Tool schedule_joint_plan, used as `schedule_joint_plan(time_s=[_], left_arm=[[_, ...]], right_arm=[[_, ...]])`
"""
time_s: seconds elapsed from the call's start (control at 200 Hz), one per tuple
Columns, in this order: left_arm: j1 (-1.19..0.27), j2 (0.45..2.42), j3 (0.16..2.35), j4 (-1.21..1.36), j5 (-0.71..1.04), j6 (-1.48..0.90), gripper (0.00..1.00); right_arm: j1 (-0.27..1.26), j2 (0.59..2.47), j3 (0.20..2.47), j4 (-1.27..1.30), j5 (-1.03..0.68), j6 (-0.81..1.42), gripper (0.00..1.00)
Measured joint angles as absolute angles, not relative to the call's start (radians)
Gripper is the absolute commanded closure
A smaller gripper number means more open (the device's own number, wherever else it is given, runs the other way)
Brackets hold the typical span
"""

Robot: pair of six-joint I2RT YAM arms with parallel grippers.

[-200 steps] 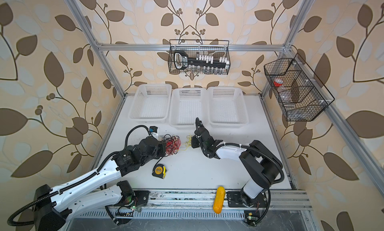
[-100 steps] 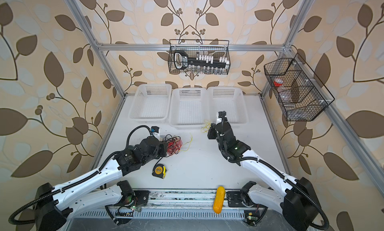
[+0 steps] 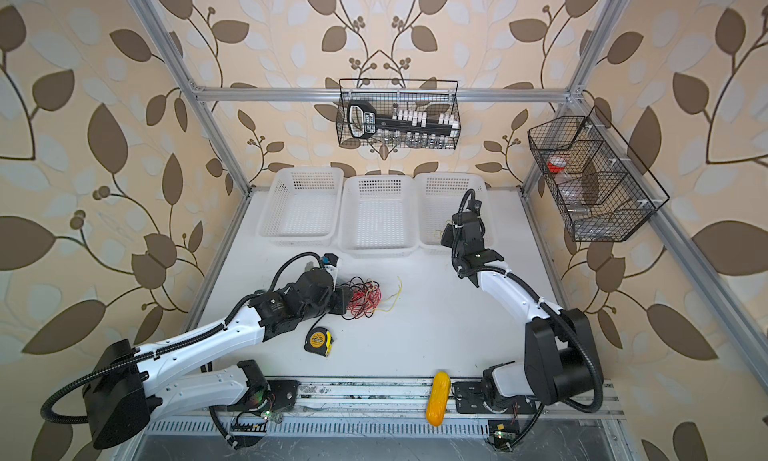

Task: Untangle the cables
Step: 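Carry the yellow wire into the basket farthest along and release, then return the right gripper to the tangle and grasp another yellow wire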

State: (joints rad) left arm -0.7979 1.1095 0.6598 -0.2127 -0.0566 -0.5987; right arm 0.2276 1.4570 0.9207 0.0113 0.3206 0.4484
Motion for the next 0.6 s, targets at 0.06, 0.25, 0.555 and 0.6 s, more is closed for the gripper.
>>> schedule_joint_plan(time_s=[0.06,0.25,0.555,0.6], left_arm=[[-0.798,1.115,0.66,-0.201,-0.049,-0.6,1.0],[-0.798,1.122,0.661,-0.18,-0.034,-0.601,1.0],[-0.798,1.169,0.677,-0.161,-0.044,-0.612,1.0],[-0.798,1.177,0.686,-0.162,-0.05,-0.614,1.0]], right_arm=[[0.215,1.503,0.938,0.012,0.314,0.444,0.89],[0.2,1.533,0.96,0.017,0.279,0.429,0.54],[0.316,1.325,0.869,0.011,0.251,0.422,0.46],[0.363,1.286,0.836,0.011,0.245,0.422,0.45]])
